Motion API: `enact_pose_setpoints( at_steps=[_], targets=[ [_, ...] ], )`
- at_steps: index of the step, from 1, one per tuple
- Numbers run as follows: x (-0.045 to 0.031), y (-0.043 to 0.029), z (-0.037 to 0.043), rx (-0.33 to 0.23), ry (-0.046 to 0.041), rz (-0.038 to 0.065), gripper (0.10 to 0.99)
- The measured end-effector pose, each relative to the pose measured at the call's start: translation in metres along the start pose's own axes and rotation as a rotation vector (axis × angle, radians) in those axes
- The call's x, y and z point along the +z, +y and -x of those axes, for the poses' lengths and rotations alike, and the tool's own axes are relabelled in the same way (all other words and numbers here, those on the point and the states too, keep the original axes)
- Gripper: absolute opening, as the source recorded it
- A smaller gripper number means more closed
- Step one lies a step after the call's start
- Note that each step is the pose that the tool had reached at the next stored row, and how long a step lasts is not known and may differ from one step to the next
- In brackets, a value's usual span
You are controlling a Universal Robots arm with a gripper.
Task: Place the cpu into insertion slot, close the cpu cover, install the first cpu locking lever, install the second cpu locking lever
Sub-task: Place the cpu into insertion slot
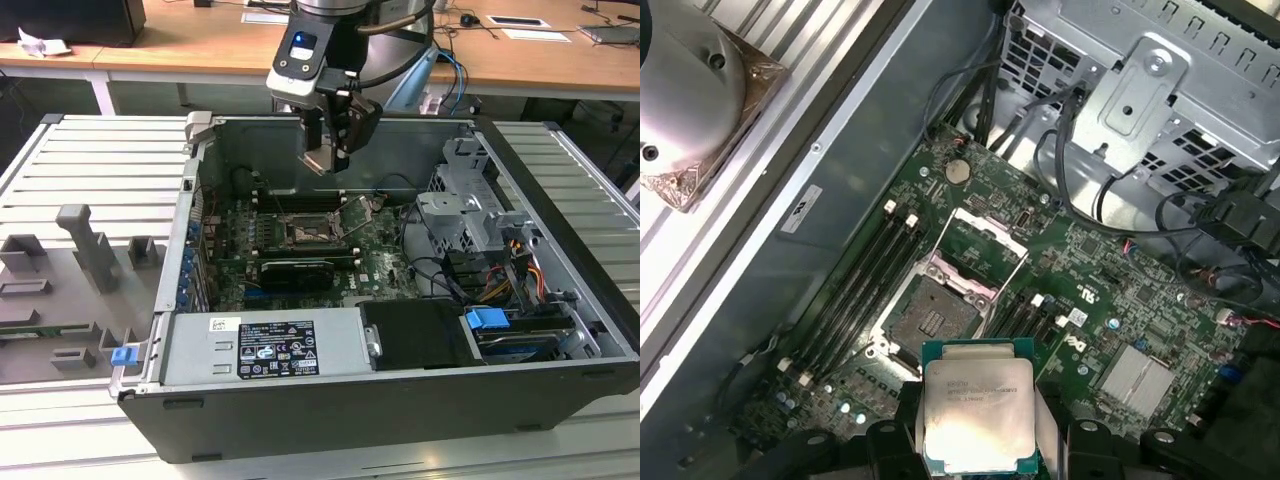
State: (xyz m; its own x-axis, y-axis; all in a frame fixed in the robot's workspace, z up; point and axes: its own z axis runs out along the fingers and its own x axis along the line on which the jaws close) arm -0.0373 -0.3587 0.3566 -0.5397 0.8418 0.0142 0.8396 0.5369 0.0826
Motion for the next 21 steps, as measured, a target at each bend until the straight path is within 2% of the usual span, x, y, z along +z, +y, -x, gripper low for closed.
enact_pose_setpoints(
  at_steps=[13,21],
  targets=[
    [0.0001,0.0000,0.0000,0.081,-0.0067,0.001,0.529],
    [0.0018,-0.0002,0.0000,0.105,-0.0088,0.001,0.529]
  ],
)
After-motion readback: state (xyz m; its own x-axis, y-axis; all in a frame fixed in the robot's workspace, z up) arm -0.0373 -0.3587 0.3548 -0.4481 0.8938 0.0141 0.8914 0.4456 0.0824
